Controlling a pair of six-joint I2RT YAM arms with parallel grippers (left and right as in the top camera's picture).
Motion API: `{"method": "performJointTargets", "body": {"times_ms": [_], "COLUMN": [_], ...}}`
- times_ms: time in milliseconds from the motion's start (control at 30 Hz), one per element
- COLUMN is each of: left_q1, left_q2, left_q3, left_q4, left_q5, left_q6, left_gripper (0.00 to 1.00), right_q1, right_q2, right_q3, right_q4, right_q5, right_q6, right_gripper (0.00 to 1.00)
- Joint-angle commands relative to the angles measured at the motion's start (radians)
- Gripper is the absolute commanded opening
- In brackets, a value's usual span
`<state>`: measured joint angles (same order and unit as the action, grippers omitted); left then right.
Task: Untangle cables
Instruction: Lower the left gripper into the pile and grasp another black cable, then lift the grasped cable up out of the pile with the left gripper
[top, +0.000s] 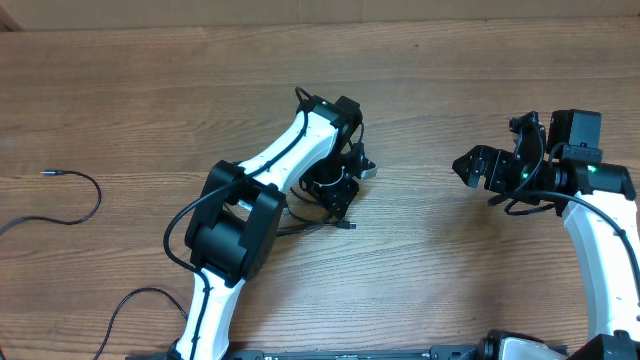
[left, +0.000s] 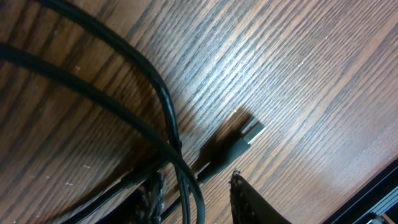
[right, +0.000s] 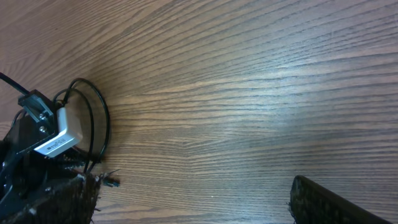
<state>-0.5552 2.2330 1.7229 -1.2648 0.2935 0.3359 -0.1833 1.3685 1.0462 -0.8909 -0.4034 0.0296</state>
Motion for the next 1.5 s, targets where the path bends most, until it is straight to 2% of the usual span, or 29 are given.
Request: {"method": "performJointTargets", "body": {"times_ms": [0, 133, 167, 200, 367, 500, 600, 733, 800, 1067, 1267, 1467], "left_q1": [-0.006, -0.006, -0.006, -0.006, -0.006, -0.003, 0.011, 0.019, 0.020, 0.031, 0.060, 0.097], "left_q2": [-0.023, -0.023, -0.023, -0.023, -0.023, -0.023, -0.023, -0.023, -0.032, -0.059, -0.084, -0.151], "left_q3": [-0.010, -0.014, -0.014, -0.014, -0.007, 0.072, 0.249, 0.484, 0.587, 1.042, 1.325, 1.419], "left_q4": [0.003, 0.009, 0.009, 0.007, -0.018, -0.141, -0.306, -0.425, -0.425, -0.422, -0.374, -0.302], "left_q5": [0.014, 0.014, 0.014, 0.014, 0.014, 0.010, 0.010, 0.010, -0.008, -0.045, -0.118, -0.188], "left_q6": [-0.003, -0.007, -0.007, -0.012, -0.016, -0.014, -0.014, -0.015, -0.053, -0.068, -0.176, -0.216], "left_gripper": [0.36, 0.22, 0.16, 0.04, 0.04, 0.04, 0.04, 0.04, 0.04, 0.04, 0.04, 0.04], "right_q1": [-0.002, -0.002, -0.002, -0.002, -0.002, -0.002, -0.002, -0.002, -0.002, -0.002, -0.002, -0.002], "right_q2": [0.002, 0.002, 0.002, 0.002, 0.002, 0.002, 0.002, 0.002, 0.002, 0.002, 0.002, 0.002], "right_q3": [0.000, 0.000, 0.000, 0.000, 0.000, 0.000, 0.000, 0.000, 0.000, 0.000, 0.000, 0.000], "right_q4": [0.002, 0.002, 0.002, 0.002, 0.002, 0.005, 0.006, 0.006, 0.006, 0.006, 0.007, 0.006], "right_q5": [-0.002, -0.002, -0.002, -0.002, -0.002, -0.002, -0.002, -0.002, -0.002, -0.002, -0.002, -0.002], "right_q6": [-0.004, -0.004, -0.004, -0.004, -0.004, -0.004, -0.004, -0.004, -0.004, -0.004, -0.004, -0.004], "right_gripper": [0.97, 0.97, 0.97, 0.97, 0.96, 0.96, 0.96, 0.96, 0.96, 0.96, 0.96, 0.96]}}
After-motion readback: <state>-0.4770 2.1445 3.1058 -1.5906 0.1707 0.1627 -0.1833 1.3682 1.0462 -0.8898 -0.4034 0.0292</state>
